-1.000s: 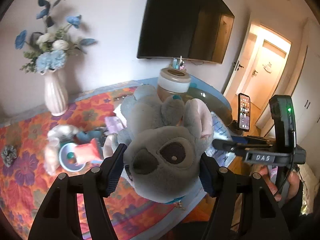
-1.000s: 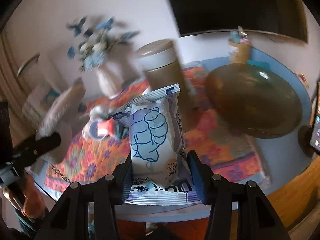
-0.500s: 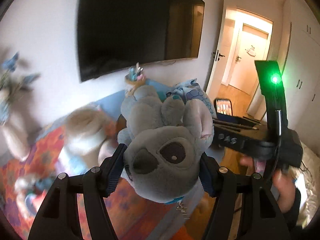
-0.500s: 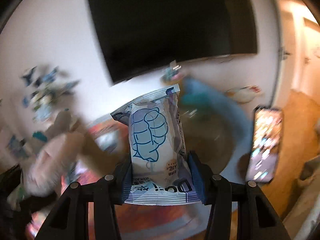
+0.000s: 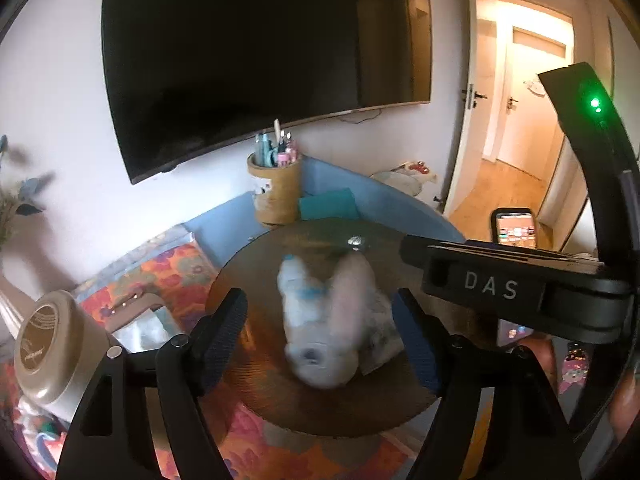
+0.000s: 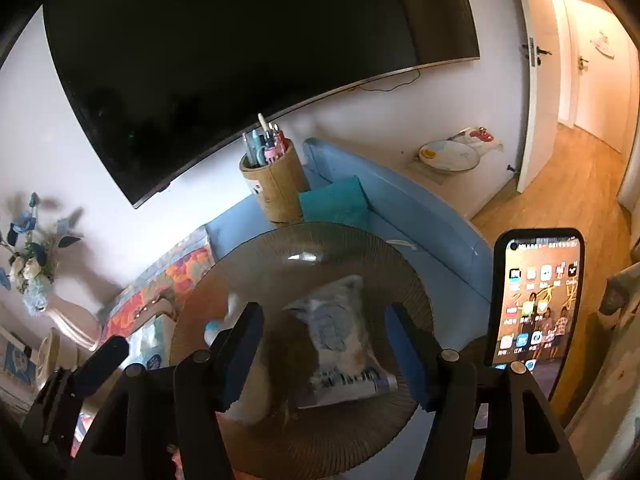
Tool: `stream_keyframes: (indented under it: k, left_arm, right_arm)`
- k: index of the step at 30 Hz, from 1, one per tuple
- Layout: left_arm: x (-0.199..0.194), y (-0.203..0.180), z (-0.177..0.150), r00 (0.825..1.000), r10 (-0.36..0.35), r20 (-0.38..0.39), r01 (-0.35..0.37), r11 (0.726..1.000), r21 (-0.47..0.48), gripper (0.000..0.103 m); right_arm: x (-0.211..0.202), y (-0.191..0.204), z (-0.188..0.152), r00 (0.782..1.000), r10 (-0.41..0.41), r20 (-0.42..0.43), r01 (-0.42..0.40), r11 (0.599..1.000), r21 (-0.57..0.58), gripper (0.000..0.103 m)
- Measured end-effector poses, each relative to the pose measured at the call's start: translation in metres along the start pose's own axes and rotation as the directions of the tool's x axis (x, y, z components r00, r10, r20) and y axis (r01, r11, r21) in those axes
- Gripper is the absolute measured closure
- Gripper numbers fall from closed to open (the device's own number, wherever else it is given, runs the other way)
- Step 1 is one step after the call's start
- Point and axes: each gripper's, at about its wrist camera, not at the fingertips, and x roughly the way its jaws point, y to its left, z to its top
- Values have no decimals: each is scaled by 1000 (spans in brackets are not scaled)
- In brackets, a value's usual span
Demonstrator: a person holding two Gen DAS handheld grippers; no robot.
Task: Organize soft objects
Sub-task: 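Open both tools to drop the plush and wipes pack into the tray, then move both tools back over the floral table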
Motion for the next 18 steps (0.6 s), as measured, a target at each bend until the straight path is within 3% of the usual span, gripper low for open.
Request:
stream_keyframes:
  k: [7, 11, 13, 15, 18]
  left_arm:
    - [-83, 13, -13, 993, -94, 78, 94, 996, -1, 30]
    - [-136, 46, -36, 990, -65, 125, 69, 997, -34, 28]
    - [-162, 72, -50, 990, -31, 135, 41, 997, -67, 28]
    - [-187, 111, -68, 990, 20, 141, -3, 993, -119, 14]
    - [-227, 176, -98, 982, 144, 125, -114, 969, -221, 9]
  right_arm:
    - [-59, 18, -29, 995, 72, 69, -69, 997, -43, 41]
    - [-101, 45, -54, 986, 112, 120, -99, 989, -114, 41]
    - [-123, 73, -73, 974, 192, 122, -168, 969, -182, 41]
    - [-134, 100, -90, 961, 255, 109, -223, 944, -242, 41]
    - [-139, 148, -116, 933, 354, 59, -317, 891, -324, 41]
